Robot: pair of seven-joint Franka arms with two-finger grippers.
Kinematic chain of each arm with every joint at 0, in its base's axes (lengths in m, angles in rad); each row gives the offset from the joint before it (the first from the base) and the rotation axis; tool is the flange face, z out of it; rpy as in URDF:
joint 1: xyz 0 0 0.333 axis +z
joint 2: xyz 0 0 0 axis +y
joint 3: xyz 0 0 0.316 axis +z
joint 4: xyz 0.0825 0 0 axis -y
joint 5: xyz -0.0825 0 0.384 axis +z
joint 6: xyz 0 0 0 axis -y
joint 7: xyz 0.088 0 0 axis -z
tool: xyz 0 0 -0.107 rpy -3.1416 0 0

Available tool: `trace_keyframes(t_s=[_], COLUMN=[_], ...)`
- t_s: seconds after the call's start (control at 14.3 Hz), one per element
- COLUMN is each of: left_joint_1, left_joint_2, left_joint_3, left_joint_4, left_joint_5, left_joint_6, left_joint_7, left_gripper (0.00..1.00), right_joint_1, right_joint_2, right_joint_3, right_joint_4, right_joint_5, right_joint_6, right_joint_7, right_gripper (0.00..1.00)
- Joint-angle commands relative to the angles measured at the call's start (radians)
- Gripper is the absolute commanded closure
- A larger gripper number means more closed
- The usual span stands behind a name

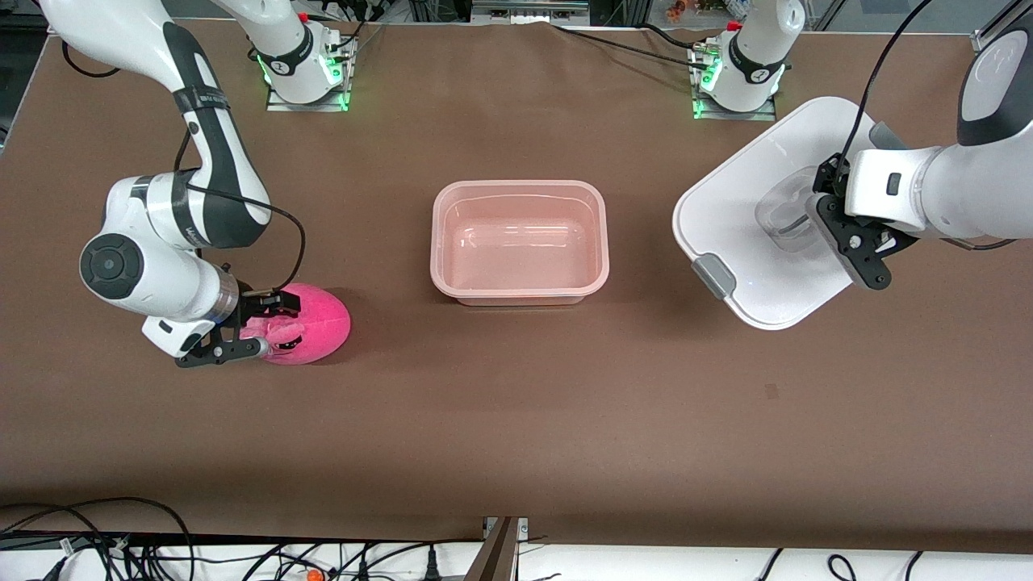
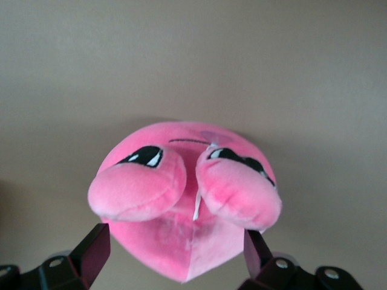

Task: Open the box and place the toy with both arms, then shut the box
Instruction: 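Hold the lid aside with the left gripper while the right gripper lifts the toy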

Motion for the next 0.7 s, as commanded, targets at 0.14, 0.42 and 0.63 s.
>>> trace_keyframes(t_s=[0.14,0.42,0.63], left_joint_1=[0.008,0.039,0.035], left_joint_2=[0.009,0.009,0.009], left_joint_3=[-0.005,-0.007,-0.010], left_joint_4=[0.025,0.025,0.025], left_joint_5=[0.039,0.030,0.031], left_joint_6=[-0.023,-0.025,-0.025], left_joint_7=[0.100,0.108,0.108], left_gripper=[1.00,1.00,1.00], right_joint_1=[-0.021,-0.021,-0.021], right_joint_2=[0.055,0.059,0.051], right_joint_3=[0.003,0.003,0.003], right_joint_4=[0.004,-0.034,-0.023], right_joint_5=[0.012,0.013,0.013], right_joint_6=[0.068,0.085,0.071], right_joint_7=[-0.037,-0.037,-0.042], right_gripper=[0.30,0.88,1.00])
